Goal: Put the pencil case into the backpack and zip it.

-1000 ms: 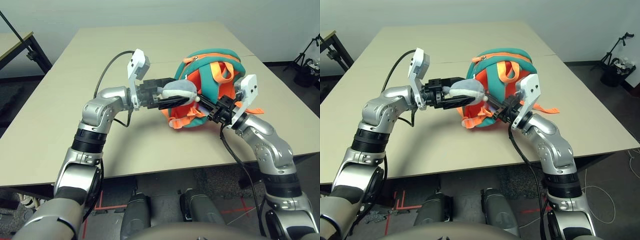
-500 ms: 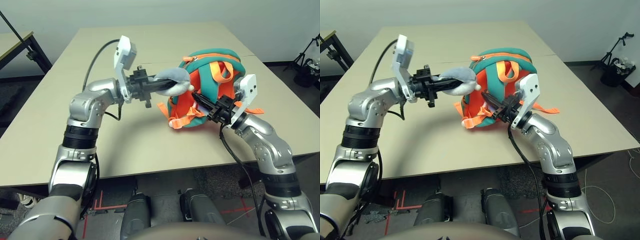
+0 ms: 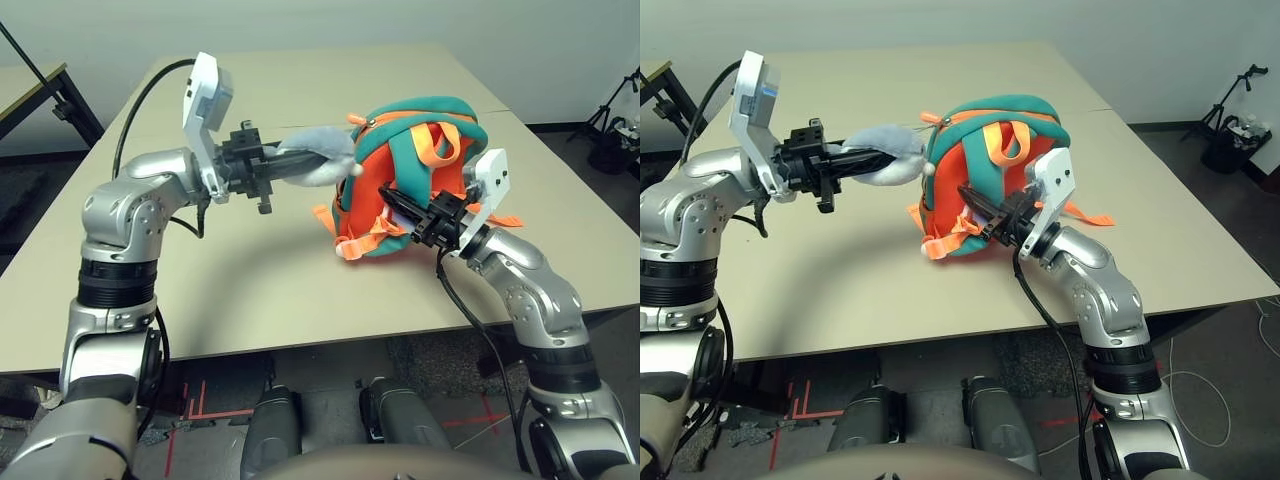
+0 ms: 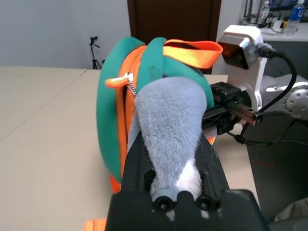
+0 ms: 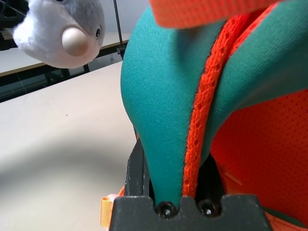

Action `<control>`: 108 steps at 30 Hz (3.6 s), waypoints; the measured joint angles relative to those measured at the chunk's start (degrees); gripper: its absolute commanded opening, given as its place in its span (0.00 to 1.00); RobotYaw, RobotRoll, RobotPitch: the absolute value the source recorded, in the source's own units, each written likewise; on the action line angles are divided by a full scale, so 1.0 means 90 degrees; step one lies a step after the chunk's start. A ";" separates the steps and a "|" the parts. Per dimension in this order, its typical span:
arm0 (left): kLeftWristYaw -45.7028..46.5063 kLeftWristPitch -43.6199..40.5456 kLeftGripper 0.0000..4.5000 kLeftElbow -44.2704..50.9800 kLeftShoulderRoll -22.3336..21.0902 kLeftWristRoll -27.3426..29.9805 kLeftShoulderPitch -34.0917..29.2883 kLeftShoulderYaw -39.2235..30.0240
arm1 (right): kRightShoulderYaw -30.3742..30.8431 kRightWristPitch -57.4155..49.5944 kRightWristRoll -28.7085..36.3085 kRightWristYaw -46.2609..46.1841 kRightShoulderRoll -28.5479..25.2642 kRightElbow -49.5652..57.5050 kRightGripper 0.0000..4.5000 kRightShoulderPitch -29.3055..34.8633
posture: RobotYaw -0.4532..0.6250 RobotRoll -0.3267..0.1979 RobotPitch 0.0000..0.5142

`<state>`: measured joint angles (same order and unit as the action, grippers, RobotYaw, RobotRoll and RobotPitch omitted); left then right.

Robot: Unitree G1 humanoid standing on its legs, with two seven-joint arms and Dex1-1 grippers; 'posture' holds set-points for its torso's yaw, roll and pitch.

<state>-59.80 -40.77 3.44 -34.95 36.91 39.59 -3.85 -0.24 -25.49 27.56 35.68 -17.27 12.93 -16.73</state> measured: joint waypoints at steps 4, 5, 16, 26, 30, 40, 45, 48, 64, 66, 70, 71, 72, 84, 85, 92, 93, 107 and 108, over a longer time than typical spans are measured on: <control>0.0020 0.0006 0.08 -0.0026 -0.0177 -0.0002 -0.0023 -0.0061 | 0.0000 -0.0013 0.0001 0.0004 -0.0005 0.0025 0.03 0.0016 | 0.29 0.62 0.03; 0.0027 0.0009 0.08 -0.0044 -0.0227 -0.0003 -0.0035 -0.0086 | 0.0000 -0.0016 0.0002 0.0007 -0.0006 0.0028 0.03 0.0021 | 0.29 0.62 0.03; -0.0013 0.0035 0.08 0.0030 -0.0693 -0.0297 -0.0661 0.0162 | 0.0018 -0.0024 0.0003 0.0026 -0.0006 0.0032 0.03 0.0014 | 0.30 0.62 0.02; -0.0127 0.0297 0.08 -0.0010 -0.0845 -0.0988 -0.1120 0.0951 | 0.0036 -0.0024 0.0000 0.0034 -0.0009 0.0028 0.03 0.0001 | 0.29 0.62 0.01; -0.0210 0.0272 0.08 -0.0090 -0.0843 -0.1114 -0.1258 0.1206 | 0.0058 -0.0024 0.0000 0.0034 -0.0014 0.0029 0.03 0.0001 | 0.29 0.62 0.01; -0.0278 0.0260 0.08 -0.0254 -0.0879 -0.1350 -0.1396 0.1434 | 0.0089 -0.0024 0.0000 0.0033 -0.0030 0.0029 0.03 0.0001 | 0.29 0.62 0.01; -0.0329 0.0033 0.25 -0.0248 -0.1066 -0.1353 -0.1485 0.1461 | 0.0149 -0.0024 -0.0001 0.0035 -0.0026 0.0028 0.03 0.0001 | 0.30 0.62 0.01; -0.0324 -0.0183 0.52 -0.0251 -0.1164 -0.1352 -0.1534 0.1462 | 0.0176 -0.0027 -0.0001 0.0042 -0.0045 0.0028 0.03 -0.0002 | 0.30 0.62 0.01; -0.0126 -0.0544 1.00 -0.0996 -0.2343 -0.1617 -0.2172 0.0570 | 0.0128 -0.1203 0.0573 0.1632 -0.2261 0.0539 0.99 -0.0022 | 0.31 0.62 0.02; -0.0038 -0.0370 1.00 -0.1060 -0.2453 -0.1643 -0.2340 0.0284 | -0.0047 -0.1411 0.0751 0.1944 -0.2771 0.0580 0.99 0.0021 | 0.31 0.62 0.02; 0.0588 0.0588 1.00 -0.1500 -0.2379 -0.1896 -0.2391 -0.0358 | -0.0548 -0.1625 0.0918 0.2418 -0.3563 0.0452 0.99 -0.0008 | 0.32 0.62 0.03; 0.0705 0.0721 1.00 -0.1517 -0.2346 -0.1925 -0.2394 -0.0472 | -0.0626 -0.1607 0.0912 0.2480 -0.3709 0.0284 0.99 -0.0031 | 0.33 0.62 0.03; 0.0806 0.0848 1.00 -0.1516 -0.2297 -0.1952 -0.2394 -0.0551 | -0.0713 -0.1586 0.0860 0.2502 -0.3825 0.0079 0.99 -0.0040 | 0.33 0.62 0.03; 0.2893 0.2451 1.00 -0.1503 -0.0317 -0.2104 -0.2761 -0.1563 | -0.1685 0.1109 -0.0293 0.1072 -0.2604 -0.3577 0.99 -0.1118 | 0.37 0.62 0.04; 0.3116 0.2628 1.00 -0.1503 -0.0120 -0.2108 -0.2774 -0.1674 | -0.1733 0.1367 -0.0362 0.0911 -0.2402 -0.3851 0.99 -0.1124 | 0.37 0.62 0.04; 0.4693 0.4141 1.00 -0.1844 0.0959 -0.2433 -0.2874 -0.2153 | -0.2129 0.3016 -0.0739 -0.0391 -0.1577 -0.5531 0.99 -0.1275 | 0.38 0.62 0.06; 0.4774 0.4288 1.00 -0.1942 0.1025 -0.2458 -0.2874 -0.2153 | -0.2179 0.3184 -0.0774 -0.0539 -0.1546 -0.5710 0.99 -0.1337 | 0.38 0.62 0.06; 0.5893 0.5175 1.00 -0.3667 0.1474 -0.2581 -0.2155 -0.2225 | -0.2404 0.4694 -0.1190 -0.1596 -0.1493 -0.8205 0.99 -0.2098 | 0.36 0.62 0.10; 0.5886 0.5203 1.00 -0.3797 0.1447 -0.2575 -0.2074 -0.2228 | -0.2389 0.4735 -0.1223 -0.1612 -0.1484 -0.8244 0.99 -0.2105 | 0.36 0.62 0.10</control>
<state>-6.83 6.06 -30.73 -21.93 13.73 20.92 -23.90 -21.74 17.12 16.55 21.17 -30.62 -61.27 -35.68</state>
